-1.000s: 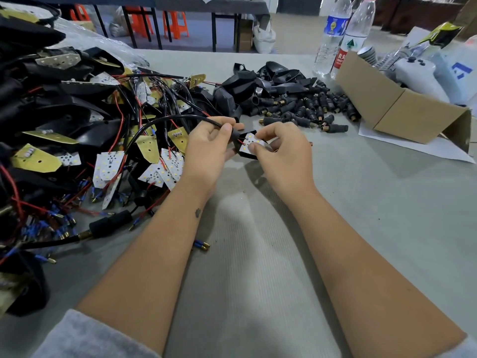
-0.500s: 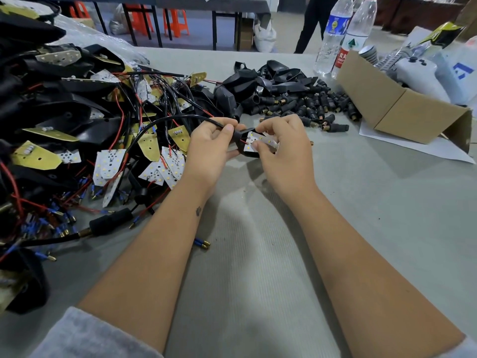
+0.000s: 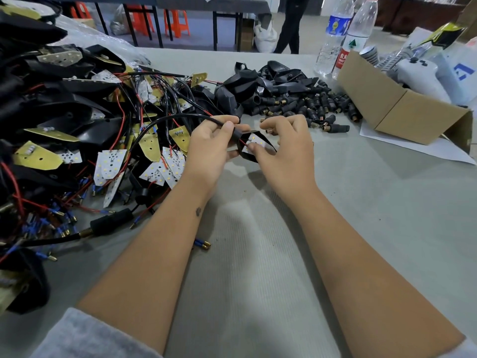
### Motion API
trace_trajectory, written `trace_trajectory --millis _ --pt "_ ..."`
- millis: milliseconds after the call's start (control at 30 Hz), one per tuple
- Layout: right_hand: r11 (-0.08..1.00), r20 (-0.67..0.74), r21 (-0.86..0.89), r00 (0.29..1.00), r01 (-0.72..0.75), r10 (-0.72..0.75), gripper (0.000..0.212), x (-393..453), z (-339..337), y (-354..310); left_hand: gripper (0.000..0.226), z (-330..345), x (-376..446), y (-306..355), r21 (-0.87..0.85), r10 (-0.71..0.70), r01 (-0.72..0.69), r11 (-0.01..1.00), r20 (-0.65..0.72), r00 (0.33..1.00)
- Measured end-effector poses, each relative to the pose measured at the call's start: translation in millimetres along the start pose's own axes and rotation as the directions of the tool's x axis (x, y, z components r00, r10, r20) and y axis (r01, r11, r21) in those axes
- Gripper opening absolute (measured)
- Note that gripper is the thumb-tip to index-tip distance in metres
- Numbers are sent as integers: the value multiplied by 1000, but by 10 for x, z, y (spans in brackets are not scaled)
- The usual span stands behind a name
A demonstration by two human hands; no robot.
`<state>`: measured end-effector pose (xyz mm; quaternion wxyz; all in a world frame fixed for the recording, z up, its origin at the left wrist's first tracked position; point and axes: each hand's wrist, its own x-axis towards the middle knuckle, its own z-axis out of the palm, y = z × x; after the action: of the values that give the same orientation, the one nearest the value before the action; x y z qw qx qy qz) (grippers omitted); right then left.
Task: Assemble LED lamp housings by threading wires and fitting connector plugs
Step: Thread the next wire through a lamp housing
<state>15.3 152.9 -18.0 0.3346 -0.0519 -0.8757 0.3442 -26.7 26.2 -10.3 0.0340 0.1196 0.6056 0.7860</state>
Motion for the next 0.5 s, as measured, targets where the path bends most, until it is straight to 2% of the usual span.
trace_trajectory --millis 100,167,267,367,433,500 --pt "978 187 148 975 -146 117 20 3 -15 -3 21 -8 4 7 -49 -8 7 999 -19 1000" --pt "960 304 192 943 -203 138 13 3 -21 -9 21 -16 15 4 -67 -11 9 998 -41 999" --pt "933 339 262 929 -245 149 23 11 -40 -9 23 -20 28 -8 -78 -11 7 997 -51 999" --pt "914 388 312 913 -258 125 40 15 -80 -29 27 -15 45 -29 -17 -6 4 1000 -85 996" --pt "831 452 422 879 -362 154 46 18 -84 -68 30 -9 47 -36 34 -8 11 999 -103 995" --pt "619 514 575 825 -536 236 49 47 -75 -92 29 3 23 -7 50 -15 17 999 -24 1000"
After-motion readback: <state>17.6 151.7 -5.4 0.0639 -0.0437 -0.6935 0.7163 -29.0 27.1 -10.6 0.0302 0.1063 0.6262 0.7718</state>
